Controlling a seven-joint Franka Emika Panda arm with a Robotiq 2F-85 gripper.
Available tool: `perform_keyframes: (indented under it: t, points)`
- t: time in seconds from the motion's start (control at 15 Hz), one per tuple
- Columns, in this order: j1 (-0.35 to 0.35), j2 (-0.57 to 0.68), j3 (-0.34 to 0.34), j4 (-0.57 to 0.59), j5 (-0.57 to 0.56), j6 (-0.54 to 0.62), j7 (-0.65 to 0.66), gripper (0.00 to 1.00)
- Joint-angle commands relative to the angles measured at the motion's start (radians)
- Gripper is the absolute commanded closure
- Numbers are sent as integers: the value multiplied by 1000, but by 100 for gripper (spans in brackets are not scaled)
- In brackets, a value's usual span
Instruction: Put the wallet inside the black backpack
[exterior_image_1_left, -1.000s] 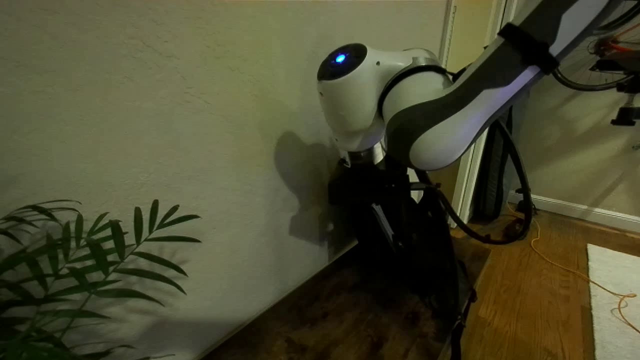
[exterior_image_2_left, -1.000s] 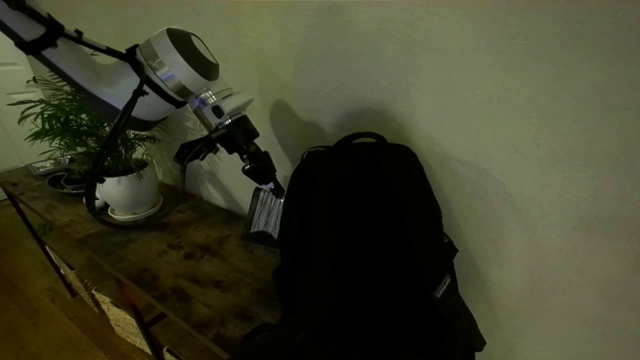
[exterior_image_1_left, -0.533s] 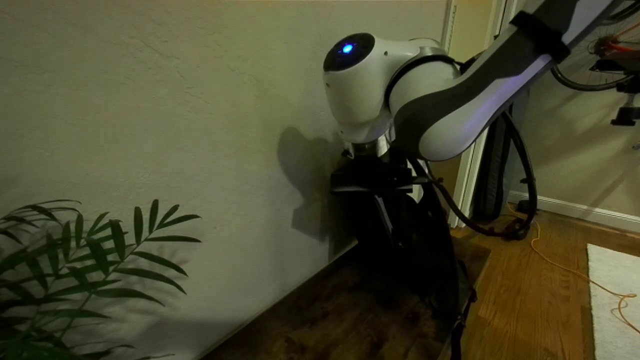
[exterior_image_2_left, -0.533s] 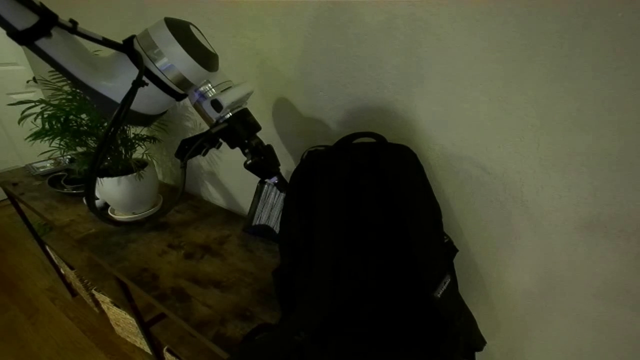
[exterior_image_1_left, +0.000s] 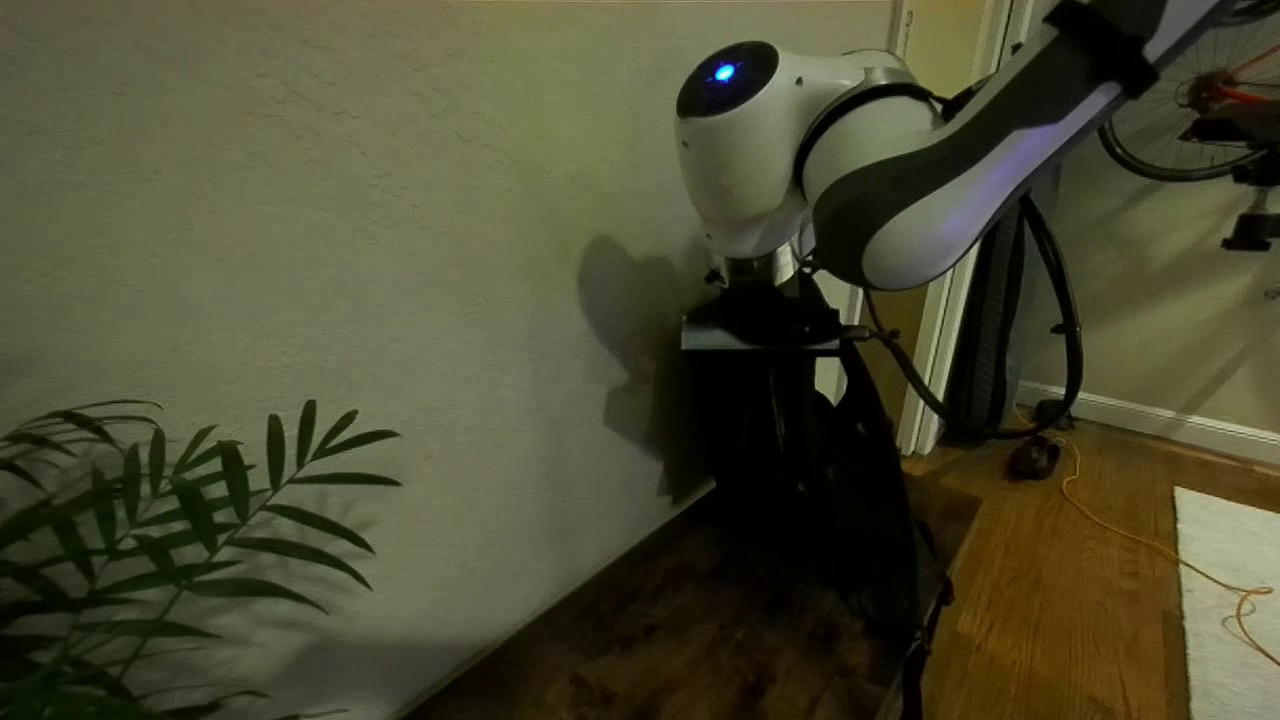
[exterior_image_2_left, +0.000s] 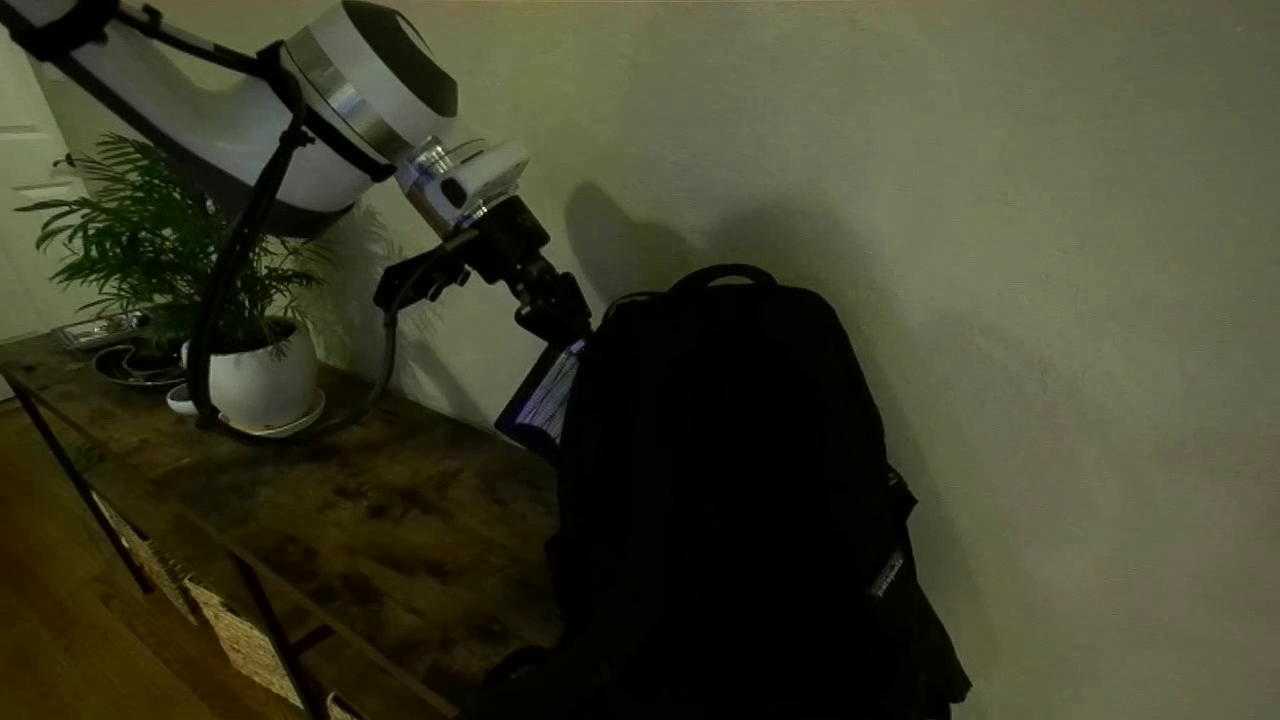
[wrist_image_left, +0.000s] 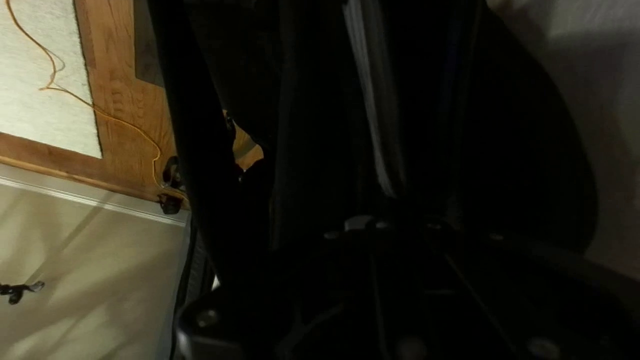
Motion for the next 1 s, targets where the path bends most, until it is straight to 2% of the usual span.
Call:
perform_keyframes:
  t: [0.0, 0.53, 0.93]
  points:
    - [-40, -70, 29, -54, -57, -11, 45, 99]
    - [-77, -65, 52, -34, -68, -13, 27, 99]
    - [-104, -53, 94, -31, -46, 22, -18, 99]
